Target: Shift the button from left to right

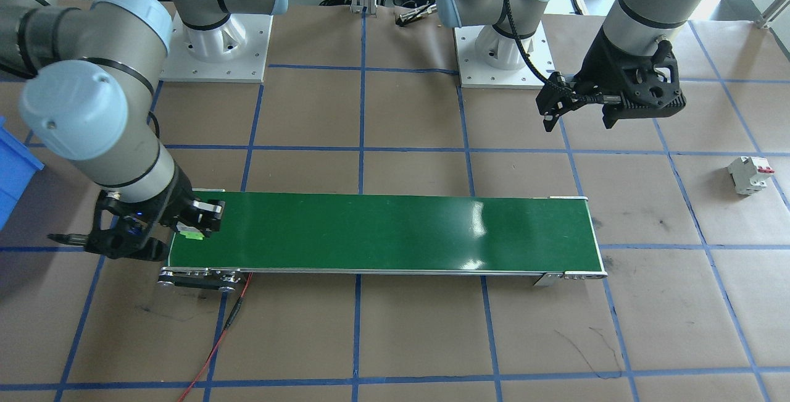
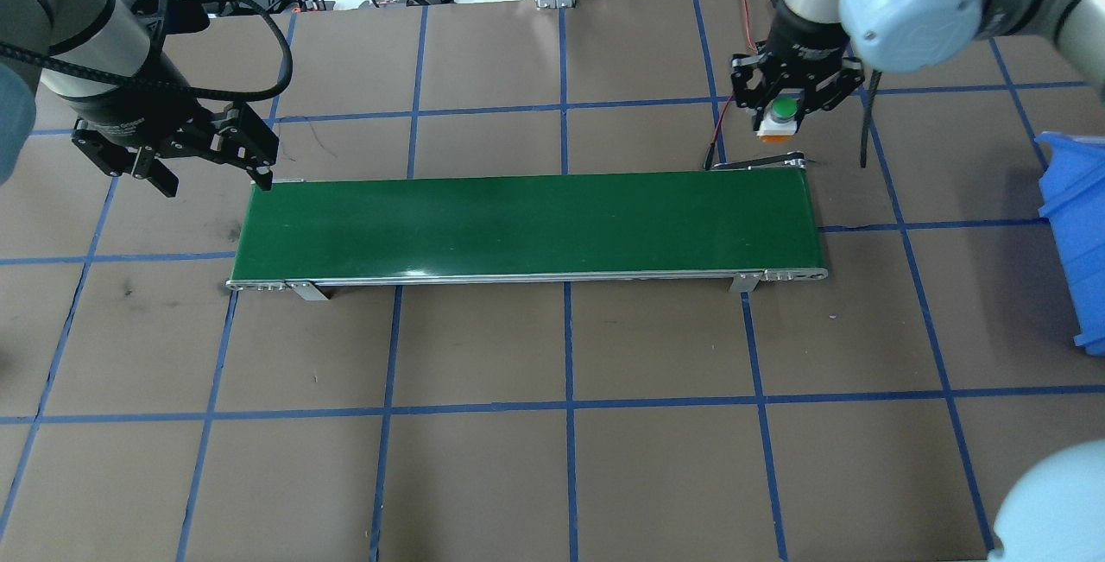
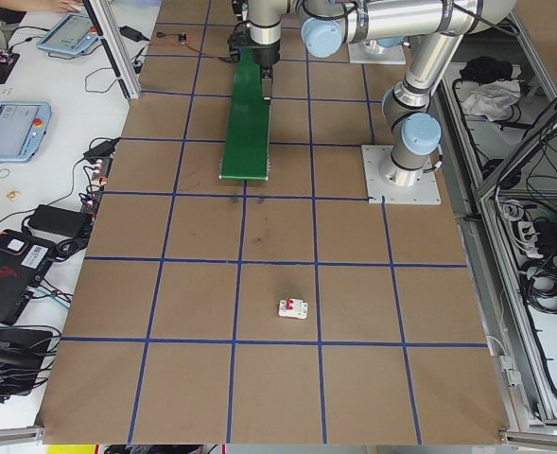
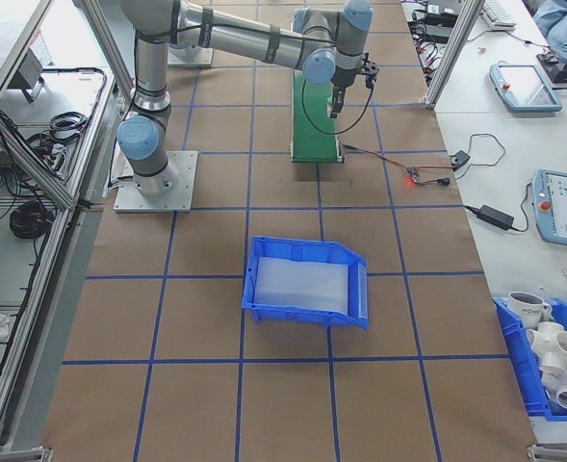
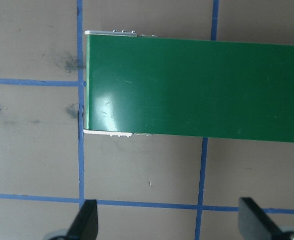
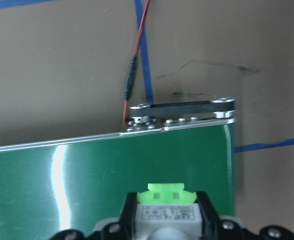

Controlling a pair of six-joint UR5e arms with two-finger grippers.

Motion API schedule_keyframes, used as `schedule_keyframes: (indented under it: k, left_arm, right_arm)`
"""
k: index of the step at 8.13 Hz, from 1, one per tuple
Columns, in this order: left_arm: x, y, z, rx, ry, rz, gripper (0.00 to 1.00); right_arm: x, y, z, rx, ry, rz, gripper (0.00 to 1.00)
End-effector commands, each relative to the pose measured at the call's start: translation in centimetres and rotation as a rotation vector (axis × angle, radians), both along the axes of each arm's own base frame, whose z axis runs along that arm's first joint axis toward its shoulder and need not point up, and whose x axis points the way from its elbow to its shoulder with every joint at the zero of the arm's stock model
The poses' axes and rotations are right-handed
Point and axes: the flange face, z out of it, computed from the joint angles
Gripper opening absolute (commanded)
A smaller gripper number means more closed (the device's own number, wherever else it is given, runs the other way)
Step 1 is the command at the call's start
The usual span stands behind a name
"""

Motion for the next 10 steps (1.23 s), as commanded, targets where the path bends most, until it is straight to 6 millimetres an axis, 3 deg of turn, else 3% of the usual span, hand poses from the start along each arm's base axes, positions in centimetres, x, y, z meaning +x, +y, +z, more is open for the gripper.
schedule_keyframes:
  k: [1,2,4,5,7,8,10]
  left_arm:
    - [0.2,-0.1,-0.1,0.000,0.001,0.001,1.00]
    - [0.1,0.0,0.0,0.000,0.001,0.001,1.00]
    - [0.2,-0.1,-0.1,0.001,0.004,0.004,1.00]
    - [0.2,0.0,0.0,-0.001,0.007,0.006,1.00]
    - [0.2,-0.1,-0.1,0.001,0.007,0.004,1.00]
    - [0.2,-0.1,-0.1,0.001,0.004,0.004,1.00]
    - [0.2,-0.1,-0.1,0.002,0.002,0.004,1.00]
  right_arm:
    - [-15.6,0.3,5.0,-0.004,-0.006,-0.010,0.00]
    - [-20.8,1.4,7.6,-0.024,0.003,0.036,0.00]
    - [-30.9,3.6,10.9,-0.033,0.052,0.130,0.00]
    - [-35.4,5.4,10.7,-0.013,0.034,0.112,0.00]
    - [-42.7,7.5,8.0,0.024,0.003,0.141,0.00]
    - [-44.8,7.8,6.2,0.043,-0.019,0.170,0.00]
    - [-46.7,6.5,0.2,0.106,-0.040,0.193,0.00]
